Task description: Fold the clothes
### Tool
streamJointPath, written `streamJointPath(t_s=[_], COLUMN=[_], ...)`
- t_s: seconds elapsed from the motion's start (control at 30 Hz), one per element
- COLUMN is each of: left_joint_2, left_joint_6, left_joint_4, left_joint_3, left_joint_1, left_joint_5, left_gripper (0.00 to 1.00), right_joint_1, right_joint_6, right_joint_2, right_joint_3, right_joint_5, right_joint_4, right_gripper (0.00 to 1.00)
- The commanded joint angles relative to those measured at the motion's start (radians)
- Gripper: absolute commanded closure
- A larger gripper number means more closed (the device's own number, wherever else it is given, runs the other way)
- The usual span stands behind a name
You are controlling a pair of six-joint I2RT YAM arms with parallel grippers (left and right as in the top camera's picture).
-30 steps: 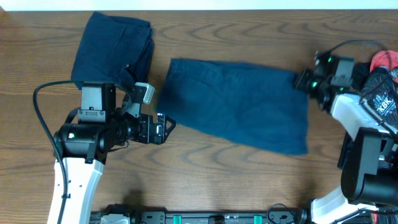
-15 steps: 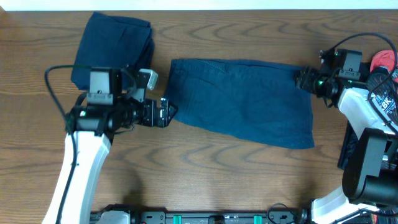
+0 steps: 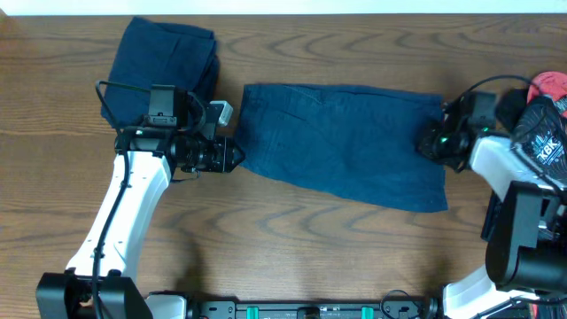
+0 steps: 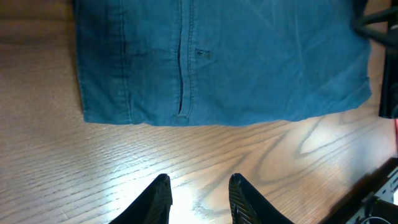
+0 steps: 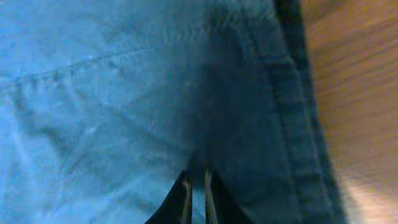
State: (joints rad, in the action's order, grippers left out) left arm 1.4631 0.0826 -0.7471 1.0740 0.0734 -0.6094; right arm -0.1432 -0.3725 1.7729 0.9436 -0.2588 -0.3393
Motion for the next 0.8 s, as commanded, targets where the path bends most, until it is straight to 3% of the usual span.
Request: streamJointPath(t_s=[0.0, 0.23, 0.5, 0.63, 0.77], left_joint_2=[-0.012, -0.012, -0.012, -0.012, -0.012], left_joint_6=[0.002, -0.002, -0.016, -0.016, -0.016], left_joint_4=[-0.006, -0.043, 0.006, 0.012, 0.0], left_joint_3=[0.007, 0.007, 0.007, 0.007, 0.007], left_joint_1=[0.003, 0.005, 0.005, 0.005, 0.005], left_joint_5=[-0.037, -0.037, -0.037, -0.037, -0.037], left_gripper=[0.61, 0.6, 0.55, 0.55, 0.55], right_joint_1=[0.023, 0.024, 0.015, 0.007, -0.016], right_joint_6=[-0.107, -0.224, -0.194, -0.059, -0.017], right_joint_2=[-0.003, 0.002, 0.045, 0.045, 0.045], right_joint_3=[-0.087, -0.209, -0.171, -0.048, 0.169], right_joint_5=[0.066, 0.237, 0.24, 0.171, 0.076], right_joint_4=[0.094, 0.328, 0.516, 0.421, 0.092], right_gripper=[0.92, 0.92, 0.9, 0.9, 0.92])
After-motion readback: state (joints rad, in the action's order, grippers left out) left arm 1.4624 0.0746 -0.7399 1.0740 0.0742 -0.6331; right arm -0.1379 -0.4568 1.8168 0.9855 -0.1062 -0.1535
